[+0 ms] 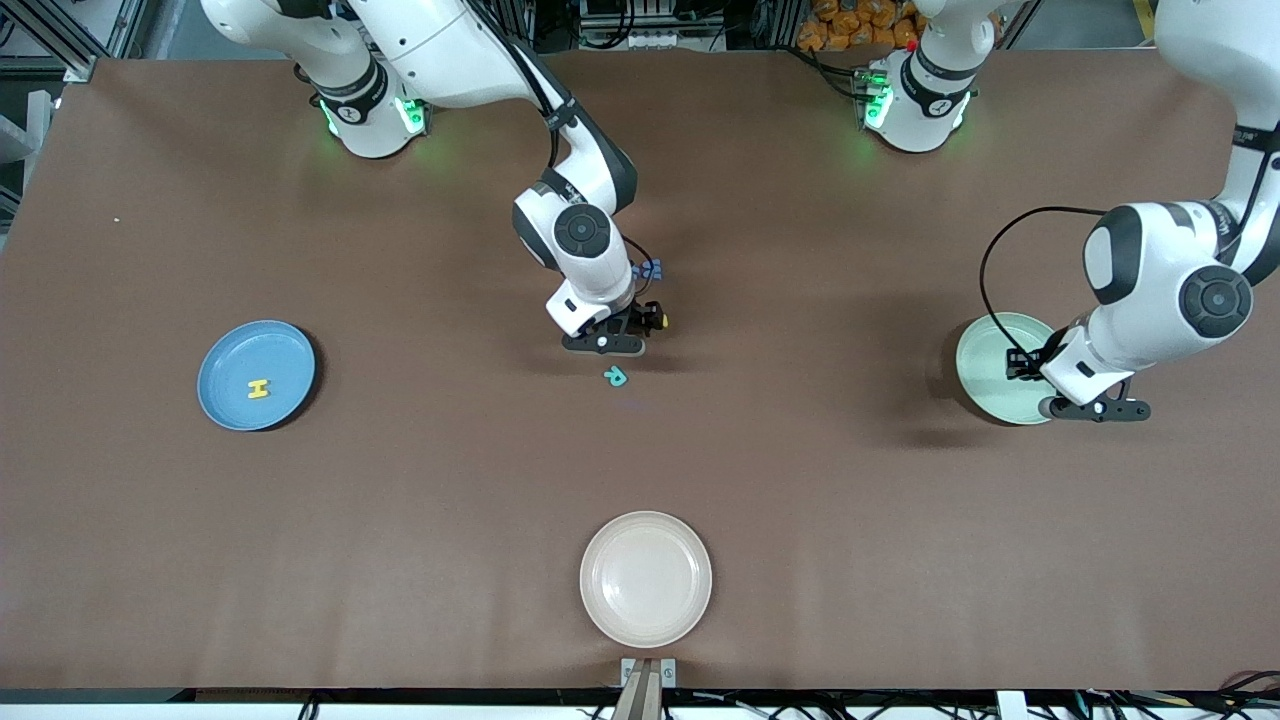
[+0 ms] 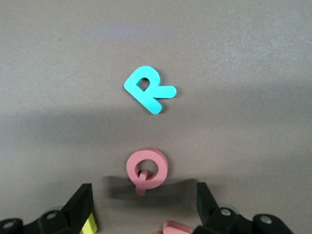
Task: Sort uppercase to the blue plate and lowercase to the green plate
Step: 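Drop the blue a on green plate while the right gripper grasps pink Q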
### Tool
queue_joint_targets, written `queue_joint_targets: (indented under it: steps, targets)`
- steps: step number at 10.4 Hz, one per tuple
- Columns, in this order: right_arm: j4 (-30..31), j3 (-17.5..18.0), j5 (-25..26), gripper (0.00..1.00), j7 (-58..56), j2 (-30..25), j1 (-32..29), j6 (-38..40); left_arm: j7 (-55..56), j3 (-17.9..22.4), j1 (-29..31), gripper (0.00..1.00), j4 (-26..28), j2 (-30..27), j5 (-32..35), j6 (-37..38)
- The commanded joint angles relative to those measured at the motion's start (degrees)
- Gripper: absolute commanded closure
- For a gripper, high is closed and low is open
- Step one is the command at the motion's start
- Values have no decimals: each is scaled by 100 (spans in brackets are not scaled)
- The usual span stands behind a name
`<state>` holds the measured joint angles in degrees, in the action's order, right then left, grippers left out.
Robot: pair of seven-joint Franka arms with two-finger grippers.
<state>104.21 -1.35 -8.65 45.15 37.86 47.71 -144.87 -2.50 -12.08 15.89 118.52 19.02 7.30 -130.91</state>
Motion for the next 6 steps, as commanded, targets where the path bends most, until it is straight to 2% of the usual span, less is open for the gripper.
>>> queue_joint_targets:
  steps: [1, 2, 3, 4, 6]
  targets:
    - [-50, 12, 153, 9, 143, 134, -16, -129, -154, -49, 124, 99, -4, 443, -71, -400]
    - [-76, 12, 153, 13, 143, 152, -34, -129, -146, -58, 194, 39, -13, 462, -62, -409]
    - [-77, 4, 153, 19, 143, 152, -42, -120, -146, -58, 186, 0, -13, 436, -53, -383]
    - [-94, 12, 153, 33, 143, 152, -43, -120, -163, -58, 212, 0, -22, 340, -45, -331]
    - [-112, 12, 144, 46, 134, 161, -43, -112, -137, -67, 204, 0, -144, 112, -45, -147]
